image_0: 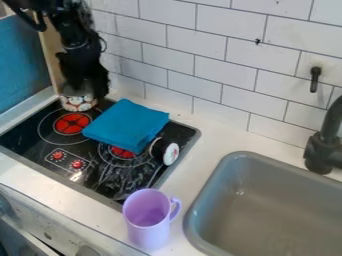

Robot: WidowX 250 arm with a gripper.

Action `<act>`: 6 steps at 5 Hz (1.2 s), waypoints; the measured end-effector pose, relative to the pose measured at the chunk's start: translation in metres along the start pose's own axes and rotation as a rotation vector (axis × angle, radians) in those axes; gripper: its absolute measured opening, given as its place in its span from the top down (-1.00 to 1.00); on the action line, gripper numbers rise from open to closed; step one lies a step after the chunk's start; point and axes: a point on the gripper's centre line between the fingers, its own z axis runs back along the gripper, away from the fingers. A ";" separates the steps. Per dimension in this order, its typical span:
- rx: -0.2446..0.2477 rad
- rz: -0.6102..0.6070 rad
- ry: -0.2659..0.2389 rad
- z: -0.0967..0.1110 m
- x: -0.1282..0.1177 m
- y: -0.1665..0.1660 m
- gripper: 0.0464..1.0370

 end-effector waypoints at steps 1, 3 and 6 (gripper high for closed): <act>0.041 0.002 0.064 0.005 -0.035 0.014 -0.93; 0.018 0.049 0.147 0.030 -0.104 0.023 -0.93; -0.107 0.085 0.151 0.070 -0.140 -0.013 -0.93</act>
